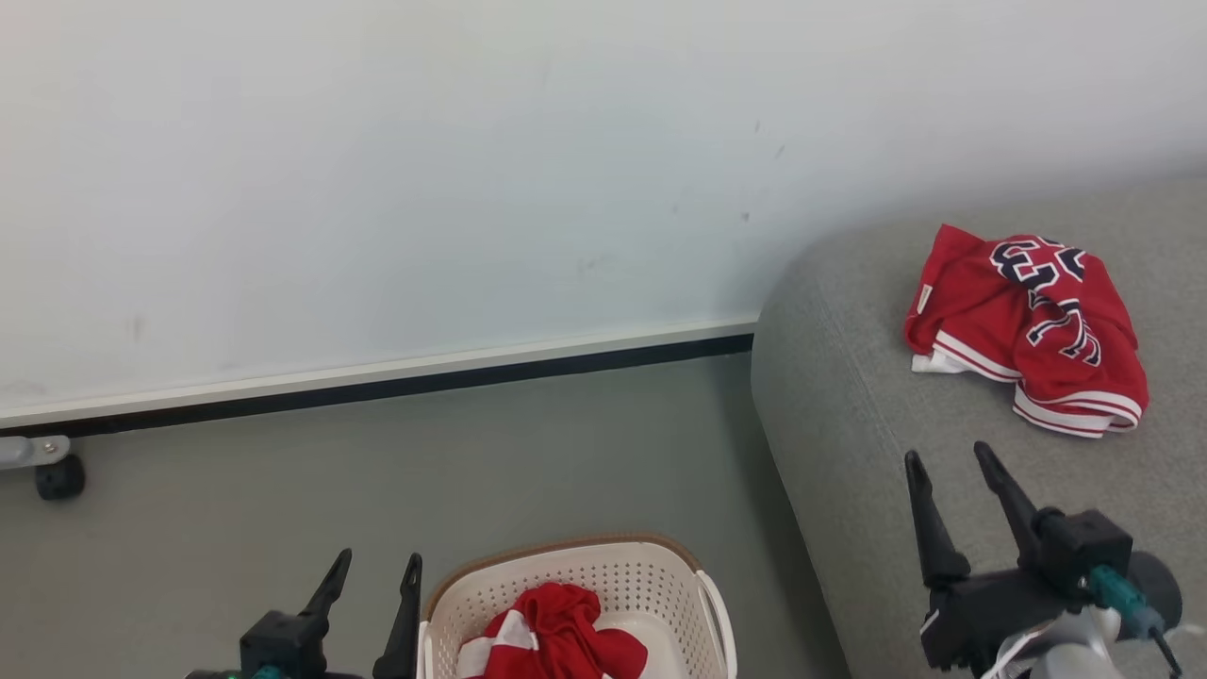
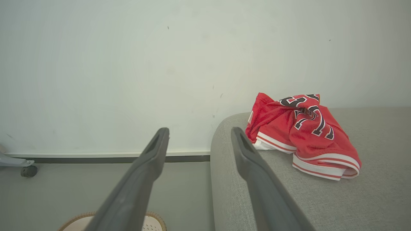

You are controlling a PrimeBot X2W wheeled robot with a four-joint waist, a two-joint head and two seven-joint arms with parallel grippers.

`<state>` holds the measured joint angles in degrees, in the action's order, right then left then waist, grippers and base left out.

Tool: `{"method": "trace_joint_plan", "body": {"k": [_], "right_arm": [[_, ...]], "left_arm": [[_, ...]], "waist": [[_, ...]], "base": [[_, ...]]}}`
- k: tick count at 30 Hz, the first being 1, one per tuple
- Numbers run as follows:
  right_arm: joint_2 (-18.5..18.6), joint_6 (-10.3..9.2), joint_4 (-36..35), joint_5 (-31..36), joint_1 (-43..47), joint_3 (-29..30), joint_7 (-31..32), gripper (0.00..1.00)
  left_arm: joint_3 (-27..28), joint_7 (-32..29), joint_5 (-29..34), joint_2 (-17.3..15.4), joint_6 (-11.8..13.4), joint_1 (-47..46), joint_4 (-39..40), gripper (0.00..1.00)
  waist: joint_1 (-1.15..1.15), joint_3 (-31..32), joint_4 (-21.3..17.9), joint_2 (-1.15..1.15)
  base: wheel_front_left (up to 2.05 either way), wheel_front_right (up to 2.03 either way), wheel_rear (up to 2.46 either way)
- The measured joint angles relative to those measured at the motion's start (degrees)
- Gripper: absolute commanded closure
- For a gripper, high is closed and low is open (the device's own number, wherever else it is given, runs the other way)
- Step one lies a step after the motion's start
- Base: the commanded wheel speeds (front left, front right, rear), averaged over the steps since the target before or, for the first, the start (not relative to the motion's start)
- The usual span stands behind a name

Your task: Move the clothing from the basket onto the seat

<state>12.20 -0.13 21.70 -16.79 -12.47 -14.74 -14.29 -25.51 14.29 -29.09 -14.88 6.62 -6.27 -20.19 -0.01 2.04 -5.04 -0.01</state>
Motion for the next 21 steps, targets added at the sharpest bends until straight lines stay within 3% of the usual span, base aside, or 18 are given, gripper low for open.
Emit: {"method": "trace_joint_plan", "body": {"k": [10,21], "right_arm": [[-1.18,-2.87,-9.65,1.33,9.26,-0.22,-0.01,0.00],[-1.14,-4.44,-16.00,2.13,16.11,1.52,-0.01,0.00]], "left_arm": [[4.36,0.00,1.29,0.24,0.46,5.80,3.94,0.00],[8.57,0.00,4.01,0.79,0.49,9.93,7.61,0.00]], "waist": [[0.00,2.23,2.42,0.01],[0.01,2.82,3.19,0.01]], "base": [[0.00,0.00,0.00],[0.00,0.00,0.00]]}}
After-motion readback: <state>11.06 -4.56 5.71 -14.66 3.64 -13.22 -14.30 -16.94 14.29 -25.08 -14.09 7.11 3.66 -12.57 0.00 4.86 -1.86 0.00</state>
